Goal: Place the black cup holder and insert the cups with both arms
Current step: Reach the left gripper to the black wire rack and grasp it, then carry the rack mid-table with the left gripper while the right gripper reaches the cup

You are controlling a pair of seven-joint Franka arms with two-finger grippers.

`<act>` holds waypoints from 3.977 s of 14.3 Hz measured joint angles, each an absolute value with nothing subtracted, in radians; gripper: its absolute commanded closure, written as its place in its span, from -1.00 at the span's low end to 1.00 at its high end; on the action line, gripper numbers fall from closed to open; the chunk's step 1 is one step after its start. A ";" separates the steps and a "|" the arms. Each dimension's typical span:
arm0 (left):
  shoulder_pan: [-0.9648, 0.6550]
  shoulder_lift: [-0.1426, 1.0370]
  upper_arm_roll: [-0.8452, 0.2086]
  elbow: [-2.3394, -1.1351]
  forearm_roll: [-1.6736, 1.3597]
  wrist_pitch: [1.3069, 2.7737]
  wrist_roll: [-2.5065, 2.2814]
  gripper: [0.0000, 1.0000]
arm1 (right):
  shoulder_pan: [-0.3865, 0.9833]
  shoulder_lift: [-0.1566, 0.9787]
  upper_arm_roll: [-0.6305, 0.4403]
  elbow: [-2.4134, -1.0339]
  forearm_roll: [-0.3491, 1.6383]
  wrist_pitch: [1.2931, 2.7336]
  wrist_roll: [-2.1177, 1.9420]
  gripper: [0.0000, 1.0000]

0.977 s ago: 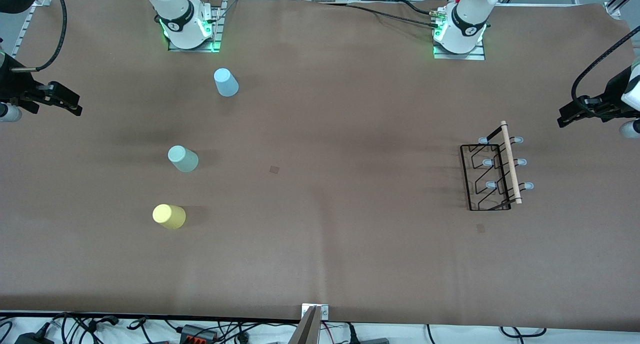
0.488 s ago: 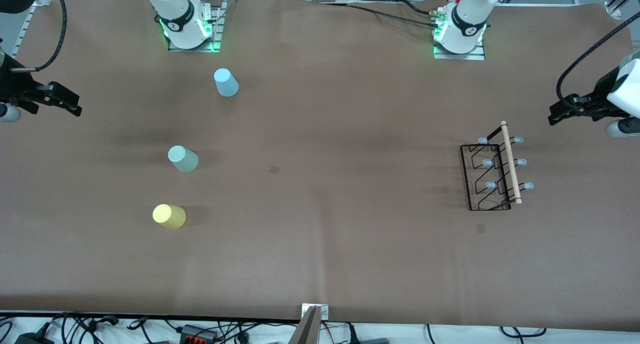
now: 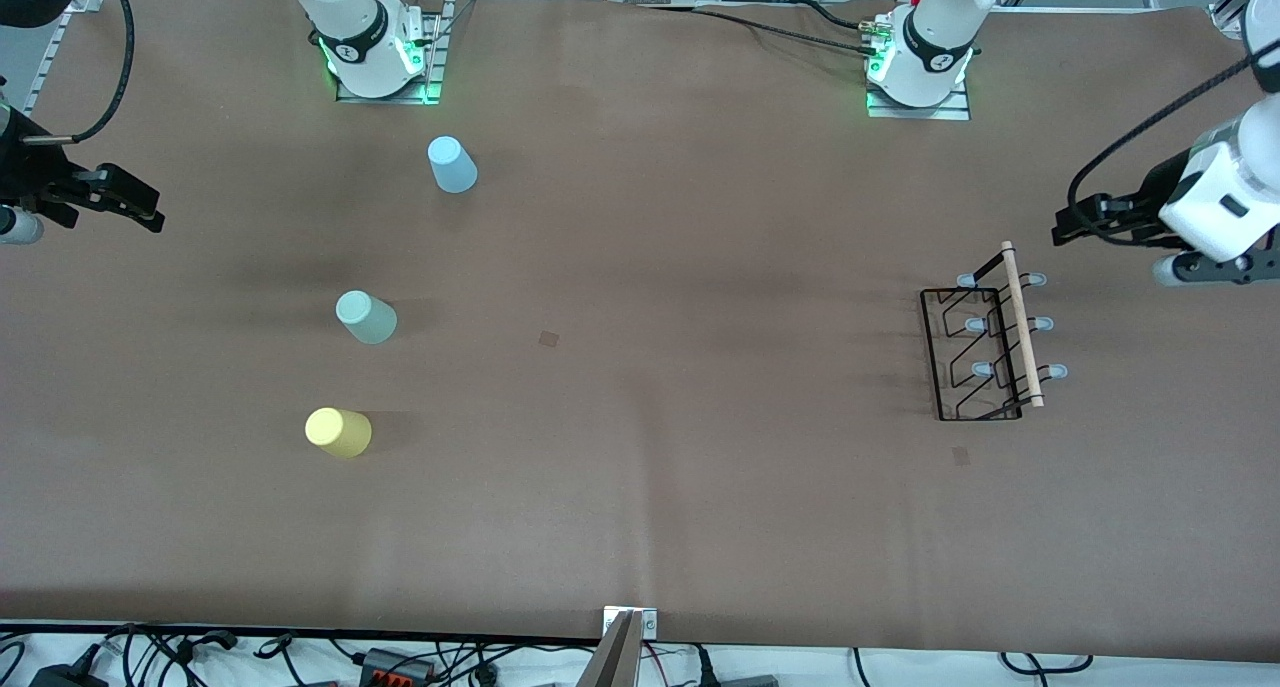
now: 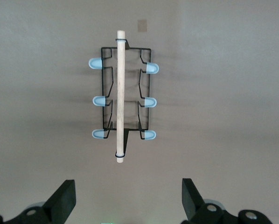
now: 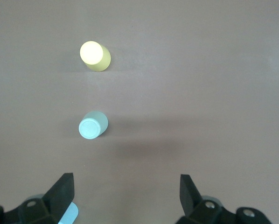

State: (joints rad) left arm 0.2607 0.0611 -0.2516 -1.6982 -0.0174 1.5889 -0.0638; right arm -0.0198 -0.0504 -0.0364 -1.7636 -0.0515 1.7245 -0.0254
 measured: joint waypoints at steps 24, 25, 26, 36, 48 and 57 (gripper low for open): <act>0.274 0.175 -0.288 -2.008 -0.018 2.028 0.009 -1.00 | -0.011 0.165 -0.026 -1.775 0.044 1.756 -0.025 -1.00; 0.291 0.176 -0.287 -2.008 -0.018 2.028 0.023 -1.00 | 0.000 0.182 -0.025 -1.774 0.048 1.769 -0.025 -1.00; 0.307 0.178 -0.285 -2.009 -0.012 2.033 0.037 -1.00 | 0.013 0.196 -0.025 -1.772 0.048 1.780 -0.025 -1.00; 0.317 0.191 -0.287 -2.093 0.041 2.164 0.053 0.51 | 0.104 0.254 -0.023 -1.862 0.048 1.915 0.009 -1.00; 0.269 0.193 -0.345 -1.947 0.042 1.944 -0.012 0.99 | 0.171 0.337 -0.022 -1.946 0.051 2.057 0.120 -1.00; -0.242 0.369 -0.375 -1.546 0.041 1.750 -0.599 0.99 | 0.166 0.365 -0.037 -2.000 0.050 2.134 0.122 -1.00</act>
State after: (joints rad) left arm -0.2417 0.3693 -0.3749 -1.5460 0.0412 1.7501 -0.5991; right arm 0.1658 0.3652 -0.0370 -1.9995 0.0503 2.1344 0.1215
